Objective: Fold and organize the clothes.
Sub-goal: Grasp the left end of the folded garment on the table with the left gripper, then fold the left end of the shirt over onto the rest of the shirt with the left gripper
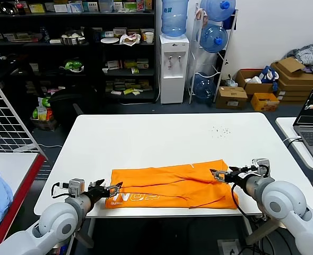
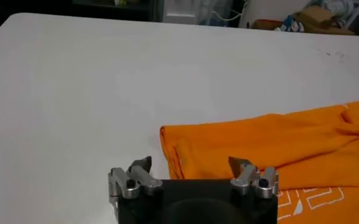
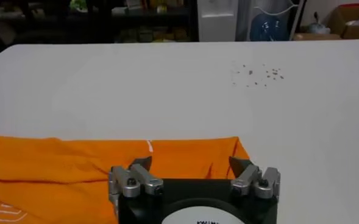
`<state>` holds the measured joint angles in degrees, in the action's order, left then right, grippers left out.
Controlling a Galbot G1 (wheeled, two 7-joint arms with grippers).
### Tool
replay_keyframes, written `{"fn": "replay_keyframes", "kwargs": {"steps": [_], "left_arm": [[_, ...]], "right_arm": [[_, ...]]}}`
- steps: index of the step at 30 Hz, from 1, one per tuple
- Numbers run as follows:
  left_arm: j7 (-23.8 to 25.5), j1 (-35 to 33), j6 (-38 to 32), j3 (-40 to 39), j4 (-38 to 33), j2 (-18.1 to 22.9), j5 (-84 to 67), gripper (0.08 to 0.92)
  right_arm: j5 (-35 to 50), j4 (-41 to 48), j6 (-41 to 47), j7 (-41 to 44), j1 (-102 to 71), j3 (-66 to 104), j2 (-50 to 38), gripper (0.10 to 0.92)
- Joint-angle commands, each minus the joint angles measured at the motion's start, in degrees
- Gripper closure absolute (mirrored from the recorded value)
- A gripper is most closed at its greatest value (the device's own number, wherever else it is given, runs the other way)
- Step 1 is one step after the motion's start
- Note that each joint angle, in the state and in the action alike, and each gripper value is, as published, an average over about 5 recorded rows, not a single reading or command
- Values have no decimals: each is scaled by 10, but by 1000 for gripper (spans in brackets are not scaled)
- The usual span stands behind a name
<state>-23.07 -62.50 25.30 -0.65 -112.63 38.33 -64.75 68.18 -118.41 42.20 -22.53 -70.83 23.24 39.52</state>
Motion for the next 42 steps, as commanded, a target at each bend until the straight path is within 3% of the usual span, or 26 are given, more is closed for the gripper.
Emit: {"fn": "replay_keyframes", "kwargs": {"steps": [1,4,7,33,36,42], "left_arm": [[-1,-18,0,1,0,6,4,124],[-2,-19,-1,0,4,8,4,87],[-3,-22,-6,0,9,12,5,106],[-5,-38,-16,-3,17,28,5,842],[-5,-34,-17,-2,19,31,5,886],[-8,-26,-20,-2,21,38,3,888]], "right_arm": [[0,-3,4,0,-5,7,0,118],[-1,-3,4,0,-8,9,1,106],[-3,-4,4,0,-11,10,4,104],[-7,-1,3,0,-9,7,11,104],[-8,0,2,0,-10,7,13,104],[-13,1,-1,1,-9,8,16,104]]}}
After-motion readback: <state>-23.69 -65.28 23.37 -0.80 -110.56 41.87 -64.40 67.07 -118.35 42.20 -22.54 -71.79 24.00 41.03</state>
